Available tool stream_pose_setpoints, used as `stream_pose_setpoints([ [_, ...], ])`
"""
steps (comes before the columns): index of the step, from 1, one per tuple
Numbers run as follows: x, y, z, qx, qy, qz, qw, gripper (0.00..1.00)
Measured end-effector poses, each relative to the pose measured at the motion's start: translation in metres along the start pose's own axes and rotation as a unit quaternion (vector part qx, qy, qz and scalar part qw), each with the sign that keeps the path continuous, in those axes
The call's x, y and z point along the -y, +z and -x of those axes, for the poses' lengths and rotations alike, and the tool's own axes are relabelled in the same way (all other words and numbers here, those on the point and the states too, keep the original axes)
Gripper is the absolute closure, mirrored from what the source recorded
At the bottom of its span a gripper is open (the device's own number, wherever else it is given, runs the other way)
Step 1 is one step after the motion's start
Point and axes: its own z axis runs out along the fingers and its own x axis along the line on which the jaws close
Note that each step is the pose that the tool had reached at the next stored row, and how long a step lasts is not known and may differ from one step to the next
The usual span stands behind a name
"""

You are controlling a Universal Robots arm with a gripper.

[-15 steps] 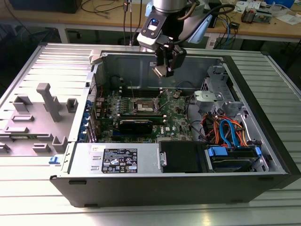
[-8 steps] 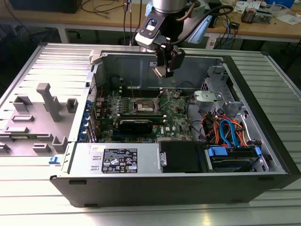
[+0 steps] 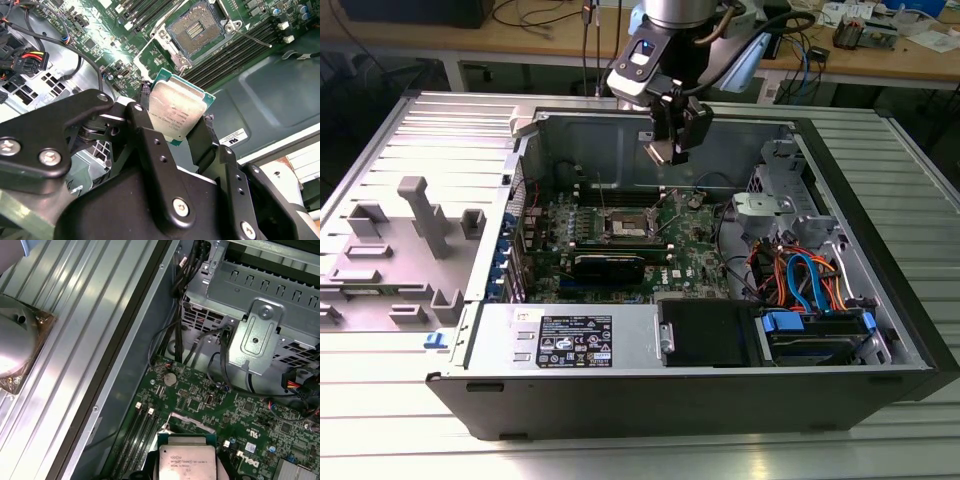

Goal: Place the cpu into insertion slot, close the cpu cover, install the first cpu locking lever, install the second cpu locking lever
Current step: 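Place the cpu into insertion slot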

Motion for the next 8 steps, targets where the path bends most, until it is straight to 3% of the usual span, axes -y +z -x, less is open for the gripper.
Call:
stream_pose_setpoints([
  [8, 0.0037, 0.0011, -0.0015, 0.0004, 0.005, 0.0001, 1.0, 0.45],
])
